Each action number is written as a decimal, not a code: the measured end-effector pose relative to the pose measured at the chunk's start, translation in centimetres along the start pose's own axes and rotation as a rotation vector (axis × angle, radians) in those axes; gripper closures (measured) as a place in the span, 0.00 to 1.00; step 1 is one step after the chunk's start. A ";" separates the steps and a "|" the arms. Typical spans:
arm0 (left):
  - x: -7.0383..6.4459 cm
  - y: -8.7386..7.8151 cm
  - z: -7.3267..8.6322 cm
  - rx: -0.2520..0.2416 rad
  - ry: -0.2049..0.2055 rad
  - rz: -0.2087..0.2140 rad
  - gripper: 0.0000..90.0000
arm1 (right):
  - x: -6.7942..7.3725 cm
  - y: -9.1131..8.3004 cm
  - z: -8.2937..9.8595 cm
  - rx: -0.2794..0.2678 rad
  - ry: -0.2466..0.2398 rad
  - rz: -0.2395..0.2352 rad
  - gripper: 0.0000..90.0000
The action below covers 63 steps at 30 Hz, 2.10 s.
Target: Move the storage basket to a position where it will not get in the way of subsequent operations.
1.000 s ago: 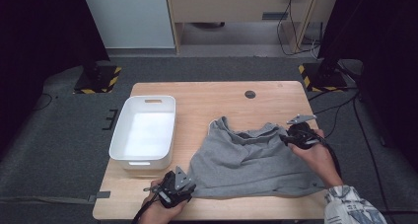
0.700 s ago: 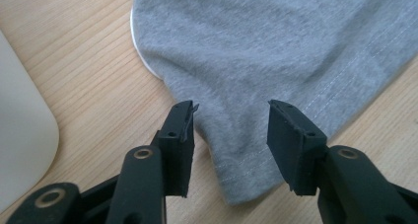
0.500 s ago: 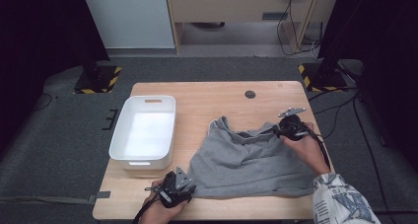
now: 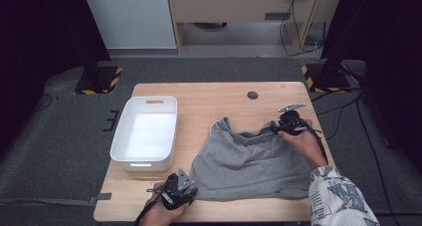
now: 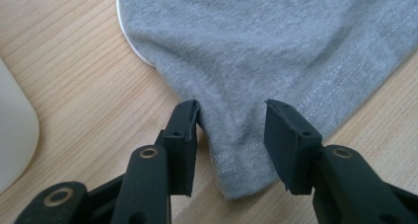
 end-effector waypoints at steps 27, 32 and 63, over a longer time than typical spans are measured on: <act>-0.8 -0.4 0.2 0.044 0.045 -0.004 0.96 | -3.5 3.7 -2.6 0.020 0.204 0.243 0.96; -0.5 -0.8 0.5 0.032 0.023 -0.015 0.96 | -4.3 4.0 -2.5 0.009 0.238 0.263 0.91; -0.9 -0.6 0.6 0.002 -0.029 -0.028 0.61 | 4.0 1.3 -2.5 -0.116 -0.079 -0.059 0.45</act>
Point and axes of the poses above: each handheld gripper's, and its own axes: y roughly forward along the jaws, z roughly out of its underside, x roughly to its left, the point moved 8 cm from there along y, roughly forward along the jaws, and after that the axes turned 11 degrees about y, right-handed, at the moved point
